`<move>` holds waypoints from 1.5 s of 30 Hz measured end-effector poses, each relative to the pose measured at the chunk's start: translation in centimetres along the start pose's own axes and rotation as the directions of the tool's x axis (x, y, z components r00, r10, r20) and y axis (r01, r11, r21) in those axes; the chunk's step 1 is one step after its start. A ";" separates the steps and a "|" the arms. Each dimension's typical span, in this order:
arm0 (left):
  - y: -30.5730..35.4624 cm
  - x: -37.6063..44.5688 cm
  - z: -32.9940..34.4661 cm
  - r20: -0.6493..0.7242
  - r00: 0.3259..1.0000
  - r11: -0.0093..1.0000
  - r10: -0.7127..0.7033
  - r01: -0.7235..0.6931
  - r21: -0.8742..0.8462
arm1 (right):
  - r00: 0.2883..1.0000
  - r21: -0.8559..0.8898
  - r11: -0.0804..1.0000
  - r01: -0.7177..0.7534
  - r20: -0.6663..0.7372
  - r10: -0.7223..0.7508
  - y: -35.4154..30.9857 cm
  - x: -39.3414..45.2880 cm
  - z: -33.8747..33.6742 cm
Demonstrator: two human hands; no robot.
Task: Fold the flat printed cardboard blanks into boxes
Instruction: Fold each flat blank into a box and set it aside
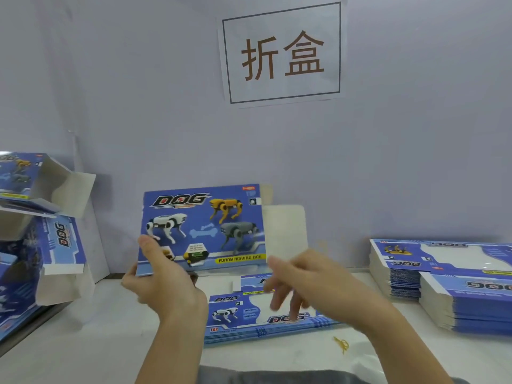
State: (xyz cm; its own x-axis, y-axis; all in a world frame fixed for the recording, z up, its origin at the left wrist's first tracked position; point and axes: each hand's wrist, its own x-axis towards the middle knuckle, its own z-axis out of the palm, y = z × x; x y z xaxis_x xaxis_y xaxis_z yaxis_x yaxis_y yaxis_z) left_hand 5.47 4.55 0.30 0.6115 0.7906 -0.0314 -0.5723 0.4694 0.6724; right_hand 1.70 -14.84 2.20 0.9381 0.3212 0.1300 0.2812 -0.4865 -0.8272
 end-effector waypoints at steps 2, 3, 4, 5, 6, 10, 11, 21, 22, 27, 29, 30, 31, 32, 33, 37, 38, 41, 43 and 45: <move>-0.1 -0.7 0.2 0.059 0.997 0.998 -0.051 0.052 -0.023 | 0.996 -0.083 0.992 -0.092 0.006 0.093 0.1 0.3 1.2; -0.2 -1.2 0.4 0.136 0.986 0.995 -0.097 0.100 -0.014 | 0.992 -0.059 0.992 -0.113 -0.066 0.109 0.2 0.5 1.7; -0.3 -1.8 0.6 0.234 0.960 0.988 -0.153 0.152 0.024 | 0.984 0.023 0.993 -0.117 -0.134 0.119 0.3 0.7 2.0; -0.4 -2.4 0.8 0.338 0.916 0.976 -0.216 0.202 0.076 | 0.976 0.151 0.983 -0.104 -0.174 0.130 0.3 0.9 2.3; -0.5 -3.0 0.9 0.433 0.857 0.960 -0.280 0.244 0.136 | 0.969 0.302 0.950 -0.078 -0.199 0.144 0.3 1.1 2.3; -1.3 -4.3 0.5 0.672 0.559 0.855 -0.486 0.143 0.499 | 0.891 0.706 0.683 0.189 -0.416 0.183 1.6 1.7 0.6; -1.4 -4.5 0.3 0.693 0.476 0.795 -0.542 0.022 0.606 | 0.867 0.717 0.642 0.272 -0.472 0.159 2.1 1.8 0.0; -1.0 -1.9 -0.2 0.697 0.660 0.799 -0.281 -0.241 0.551 | 0.930 0.457 0.863 0.213 -0.366 -0.036 5.0 1.2 -2.2; -1.0 -1.7 -0.3 0.731 0.633 0.843 -0.256 -0.224 0.489 | 0.951 0.412 0.890 0.195 -0.300 -0.069 5.2 1.1 -2.2; -0.8 -2.0 -0.4 0.806 0.553 0.955 -0.213 -0.057 0.291 | 0.991 0.358 0.926 0.122 0.003 -0.132 5.6 1.1 -1.2; -0.9 -2.4 -0.4 0.825 0.526 0.952 -0.207 -0.085 0.293 | 0.982 0.425 0.887 0.180 -0.128 -0.138 5.6 1.6 -0.8; -1.0 -2.6 -0.4 0.835 0.513 0.952 -0.200 -0.098 0.288 | 0.968 0.438 0.871 0.222 -0.206 -0.143 5.6 1.8 -0.4; -1.3 -2.8 -0.4 0.843 0.503 0.954 -0.190 -0.109 0.279 | 0.946 0.429 0.859 0.279 -0.276 -0.170 5.5 2.1 0.0; -1.6 -3.0 -0.4 0.849 0.496 0.954 -0.181 -0.123 0.275 | 0.920 0.404 0.851 0.337 -0.334 -0.206 5.4 2.3 0.4; -1.9 -3.1 -0.3 0.851 0.495 0.951 -0.178 -0.137 0.279 | 0.898 0.381 0.845 0.376 -0.374 -0.232 5.4 2.5 0.9; -2.4 -2.9 -0.2 0.841 0.497 0.929 -0.213 -0.164 0.332 | 0.878 0.412 0.809 0.418 -0.413 -0.243 5.8 2.9 1.6; -2.3 -2.9 -0.2 0.845 0.491 0.927 -0.212 -0.173 0.334 | 0.879 0.421 0.803 0.422 -0.406 -0.249 6.0 2.9 1.5; -2.2 -3.1 -0.3 0.857 0.493 0.899 -0.153 -0.290 0.328 | 0.901 0.464 0.790 0.399 -0.359 -0.244 6.1 2.7 1.2; -2.3 -3.3 -0.4 0.868 0.479 0.866 -0.130 -0.371 0.334 | 0.918 0.507 0.782 0.363 -0.341 -0.205 6.2 2.6 1.0; -2.3 -3.4 -0.5 0.879 0.450 0.837 -0.159 -0.411 0.362 | 0.927 0.498 0.809 0.311 -0.346 -0.143 5.8 3.1 0.5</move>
State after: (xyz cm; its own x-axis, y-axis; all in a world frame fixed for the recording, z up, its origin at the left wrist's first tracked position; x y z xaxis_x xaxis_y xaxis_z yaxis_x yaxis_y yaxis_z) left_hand 4.43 0.97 -1.55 0.8465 -0.0639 0.5286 -0.5322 -0.0746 0.8433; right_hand 6.11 -16.21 -2.47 0.8998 0.0859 0.4278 0.4180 0.1110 -0.9016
